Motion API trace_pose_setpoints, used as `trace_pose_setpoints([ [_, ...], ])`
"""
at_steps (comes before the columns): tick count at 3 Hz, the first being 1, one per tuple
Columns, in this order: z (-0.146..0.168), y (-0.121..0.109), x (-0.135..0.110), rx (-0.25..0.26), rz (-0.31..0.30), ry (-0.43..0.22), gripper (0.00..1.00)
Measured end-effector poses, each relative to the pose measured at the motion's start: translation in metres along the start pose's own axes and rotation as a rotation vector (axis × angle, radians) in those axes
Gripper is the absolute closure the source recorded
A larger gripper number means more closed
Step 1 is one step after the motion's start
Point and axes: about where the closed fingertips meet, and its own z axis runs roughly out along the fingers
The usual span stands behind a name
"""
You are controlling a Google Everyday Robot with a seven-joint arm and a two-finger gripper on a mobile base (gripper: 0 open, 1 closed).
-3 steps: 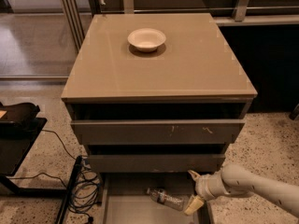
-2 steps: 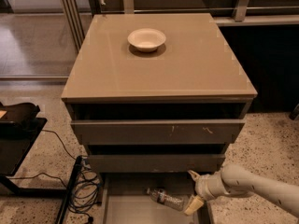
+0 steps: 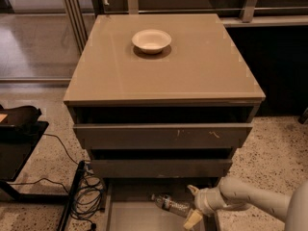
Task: Pick water bottle from bottom drawer and place on counter
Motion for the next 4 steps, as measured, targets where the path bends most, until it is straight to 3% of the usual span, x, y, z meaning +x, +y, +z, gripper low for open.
trace_pose_setpoints([
  [1,0.037,0.011,0.024,-0.023,0.032,-0.01,0.0],
  [2,0.063,0.012,0.038,-0.015,0.039,-0.03,0.0],
  [3,0.081,0.004,0.042,0.013,0.03,-0.055,0.0],
  [4,0.111,-0.017,0.05,0.056,0.031,-0.073,0.0],
])
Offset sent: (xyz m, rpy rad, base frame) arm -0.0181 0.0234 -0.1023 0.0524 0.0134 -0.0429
